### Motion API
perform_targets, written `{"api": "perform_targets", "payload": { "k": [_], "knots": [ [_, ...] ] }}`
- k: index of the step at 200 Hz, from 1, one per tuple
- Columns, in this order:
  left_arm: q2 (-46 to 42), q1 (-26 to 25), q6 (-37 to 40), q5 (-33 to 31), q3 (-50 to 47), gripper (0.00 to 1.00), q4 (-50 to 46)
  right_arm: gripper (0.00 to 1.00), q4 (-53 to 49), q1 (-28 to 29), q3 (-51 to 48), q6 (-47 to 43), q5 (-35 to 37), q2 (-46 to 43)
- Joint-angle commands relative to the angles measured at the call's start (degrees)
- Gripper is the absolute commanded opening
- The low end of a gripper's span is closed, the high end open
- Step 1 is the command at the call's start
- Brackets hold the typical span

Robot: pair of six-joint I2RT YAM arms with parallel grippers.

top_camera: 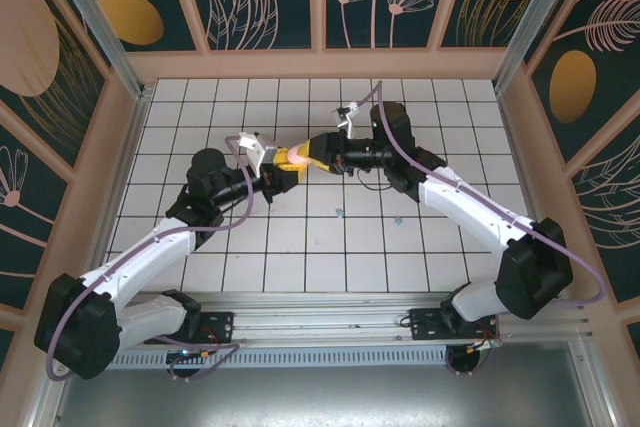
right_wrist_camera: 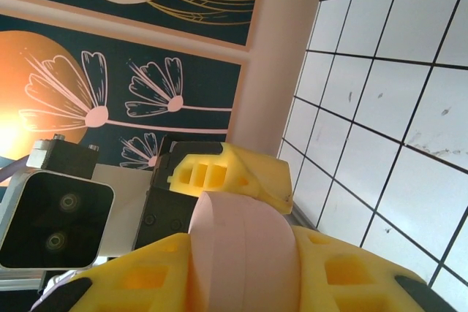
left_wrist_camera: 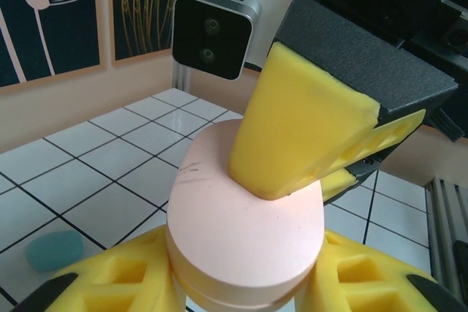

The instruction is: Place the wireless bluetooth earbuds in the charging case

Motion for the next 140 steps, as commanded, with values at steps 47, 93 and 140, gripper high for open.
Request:
{"api": "perform_targets", "payload": {
  "k": [47, 93, 140],
  "knots": [
    [-7.5, -0.3, 3.5, -12.4, -1.3, 0.75, -6.0, 0.2, -4.3, -4.5, 4.4, -4.0, 5.2, 4.9],
    [-15.6, -0.2, 4.8, -21.9, -5.7, 0.79, -11.3, 0.2, -8.0, -3.4, 14.4, -9.8, 4.8, 23.4],
    [-23.1, -0.2, 3.4, -36.5, -7.4, 0.83, -20.1, 0.21, -17.8, 1.8, 40.1, -14.3, 2.6, 50.2]
  ]
}}
